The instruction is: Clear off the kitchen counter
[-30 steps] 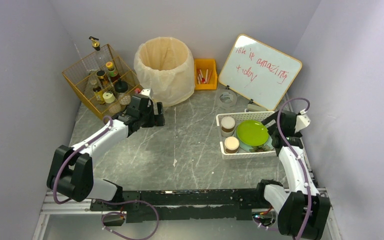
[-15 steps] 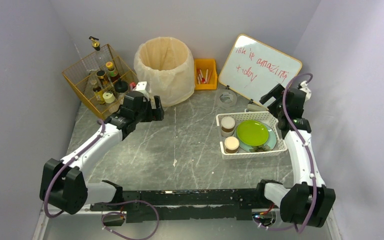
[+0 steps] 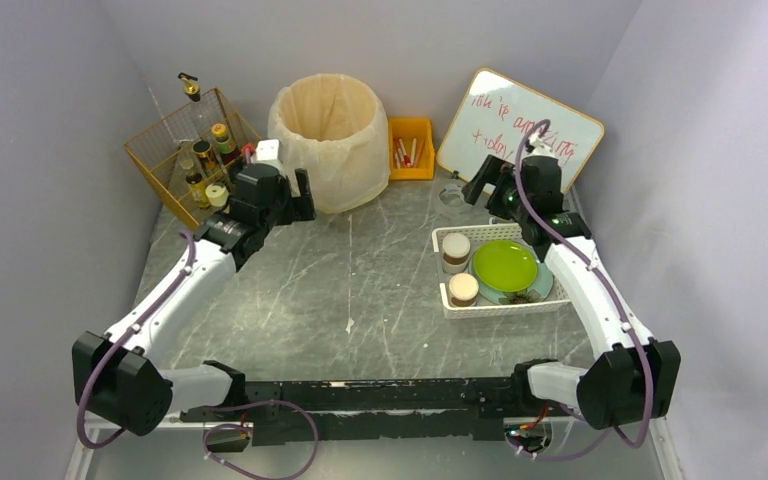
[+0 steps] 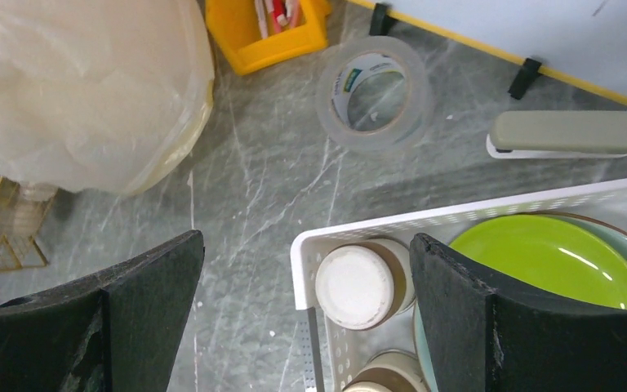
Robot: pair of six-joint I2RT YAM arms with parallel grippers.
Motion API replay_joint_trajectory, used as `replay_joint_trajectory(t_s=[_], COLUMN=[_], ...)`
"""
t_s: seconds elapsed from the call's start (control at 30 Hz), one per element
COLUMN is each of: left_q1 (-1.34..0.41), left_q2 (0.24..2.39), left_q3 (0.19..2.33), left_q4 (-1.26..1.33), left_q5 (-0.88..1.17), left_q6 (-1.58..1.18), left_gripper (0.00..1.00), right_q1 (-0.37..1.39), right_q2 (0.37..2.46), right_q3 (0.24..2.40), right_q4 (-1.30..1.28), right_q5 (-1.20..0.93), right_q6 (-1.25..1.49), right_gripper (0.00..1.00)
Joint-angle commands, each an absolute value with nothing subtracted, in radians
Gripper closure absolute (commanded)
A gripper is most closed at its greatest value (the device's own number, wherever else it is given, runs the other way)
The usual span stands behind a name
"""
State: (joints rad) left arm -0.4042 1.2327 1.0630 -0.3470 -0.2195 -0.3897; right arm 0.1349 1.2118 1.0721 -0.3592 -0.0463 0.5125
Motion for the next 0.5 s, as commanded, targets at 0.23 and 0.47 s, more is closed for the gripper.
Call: replay_joint_trajectory(t_s=[0.23, 0.47], left_q1=[-0.402, -0.402], left_q2=[1.181, 1.144], left_q3=[1.237, 1.293], left_q4=[-0.461, -0.509], left_q5=[-0.423, -0.570], left_q6=[-0.326, -0.338], left_gripper=[0.03, 0.03], right_q1=[0.281, 0.290], right_q2=[1.201, 1.177], right_q3=[1.142, 1.148], right_q4=[-0.299, -0.260], right_q5=[0.149, 0.377], right_q6=[0.436, 0.421], right_gripper=[0.00, 0.00])
